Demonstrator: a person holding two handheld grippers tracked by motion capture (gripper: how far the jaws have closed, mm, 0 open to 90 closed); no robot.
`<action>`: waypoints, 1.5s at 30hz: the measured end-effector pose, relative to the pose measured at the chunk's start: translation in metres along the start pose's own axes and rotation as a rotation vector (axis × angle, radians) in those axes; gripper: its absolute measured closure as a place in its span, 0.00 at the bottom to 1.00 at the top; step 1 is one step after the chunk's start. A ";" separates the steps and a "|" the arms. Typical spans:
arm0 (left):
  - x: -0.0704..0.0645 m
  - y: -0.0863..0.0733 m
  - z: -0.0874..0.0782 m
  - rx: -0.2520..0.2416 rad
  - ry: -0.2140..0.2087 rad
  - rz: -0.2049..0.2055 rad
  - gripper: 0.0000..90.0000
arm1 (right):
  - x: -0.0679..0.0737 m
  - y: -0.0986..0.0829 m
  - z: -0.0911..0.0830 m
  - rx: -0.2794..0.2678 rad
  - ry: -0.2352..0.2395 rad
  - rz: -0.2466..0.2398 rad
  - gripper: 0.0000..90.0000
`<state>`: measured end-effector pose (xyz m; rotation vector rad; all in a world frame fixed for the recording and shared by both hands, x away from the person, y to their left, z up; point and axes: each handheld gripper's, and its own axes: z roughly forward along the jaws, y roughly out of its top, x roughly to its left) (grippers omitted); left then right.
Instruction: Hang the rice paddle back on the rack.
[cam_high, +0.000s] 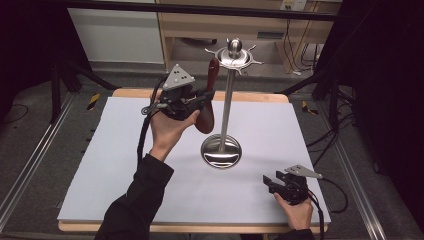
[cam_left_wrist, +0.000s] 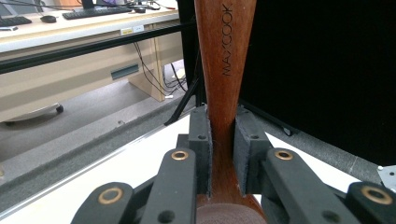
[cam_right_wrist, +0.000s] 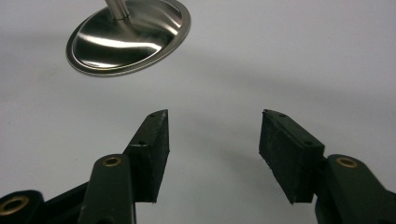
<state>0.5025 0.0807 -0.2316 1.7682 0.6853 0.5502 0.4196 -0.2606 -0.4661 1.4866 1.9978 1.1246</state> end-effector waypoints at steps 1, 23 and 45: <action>0.000 0.000 0.000 -0.002 -0.001 -0.001 0.87 | 0.000 0.000 0.000 -0.001 -0.001 -0.002 0.48; -0.004 -0.005 0.011 -0.031 0.055 0.012 0.86 | 0.000 -0.001 0.001 0.005 -0.002 -0.009 0.48; -0.002 -0.067 -0.015 -0.030 0.074 0.012 0.63 | 0.000 -0.001 0.002 0.007 -0.004 -0.012 0.47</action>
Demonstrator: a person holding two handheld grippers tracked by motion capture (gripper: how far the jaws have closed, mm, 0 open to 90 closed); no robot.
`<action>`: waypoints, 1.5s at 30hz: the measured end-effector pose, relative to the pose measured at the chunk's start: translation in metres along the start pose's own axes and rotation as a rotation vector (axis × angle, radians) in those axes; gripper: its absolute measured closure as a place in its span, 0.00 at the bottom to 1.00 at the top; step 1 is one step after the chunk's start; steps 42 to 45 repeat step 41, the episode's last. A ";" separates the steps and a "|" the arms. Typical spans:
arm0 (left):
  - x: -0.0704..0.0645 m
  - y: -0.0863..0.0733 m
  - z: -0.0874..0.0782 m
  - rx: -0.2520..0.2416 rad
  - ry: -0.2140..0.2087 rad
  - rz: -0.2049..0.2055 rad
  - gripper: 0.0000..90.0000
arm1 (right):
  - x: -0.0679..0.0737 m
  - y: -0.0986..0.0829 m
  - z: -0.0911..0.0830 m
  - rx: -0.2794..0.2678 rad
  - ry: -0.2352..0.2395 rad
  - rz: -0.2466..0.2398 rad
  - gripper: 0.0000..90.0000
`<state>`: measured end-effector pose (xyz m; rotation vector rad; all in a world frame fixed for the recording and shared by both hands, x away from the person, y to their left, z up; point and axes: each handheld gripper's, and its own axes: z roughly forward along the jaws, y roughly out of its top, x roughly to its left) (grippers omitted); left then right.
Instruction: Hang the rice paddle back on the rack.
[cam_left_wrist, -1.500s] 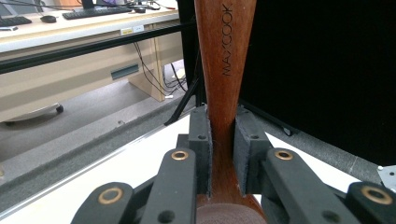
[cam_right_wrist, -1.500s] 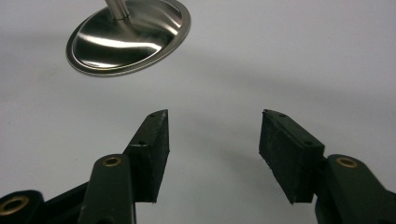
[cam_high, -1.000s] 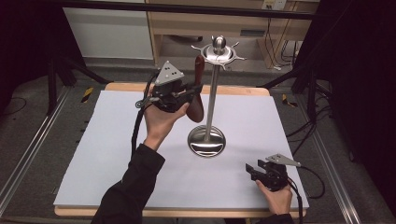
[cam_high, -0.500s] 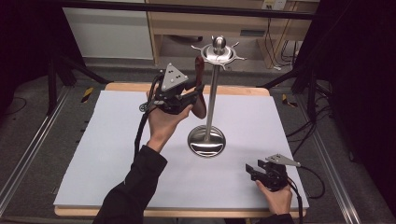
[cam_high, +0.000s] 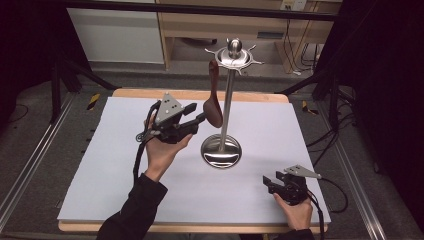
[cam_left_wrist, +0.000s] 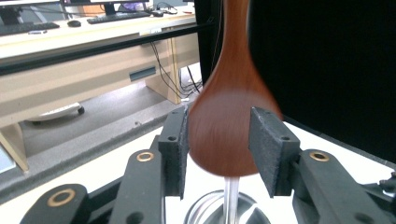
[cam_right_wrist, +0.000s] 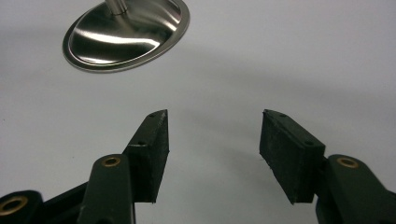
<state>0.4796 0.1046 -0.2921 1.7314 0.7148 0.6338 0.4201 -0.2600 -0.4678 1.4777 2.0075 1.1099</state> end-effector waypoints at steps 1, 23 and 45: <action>0.001 -0.005 -0.002 0.007 -0.002 -0.003 0.63 | 0.000 0.000 0.000 0.002 0.000 0.001 0.47; 0.038 -0.124 -0.041 0.189 0.080 -0.067 0.48 | -0.004 -0.003 0.000 -0.011 -0.042 0.017 0.36; 0.081 -0.192 -0.084 0.312 0.185 -0.137 0.40 | -0.011 -0.009 0.006 0.065 -0.071 0.019 0.21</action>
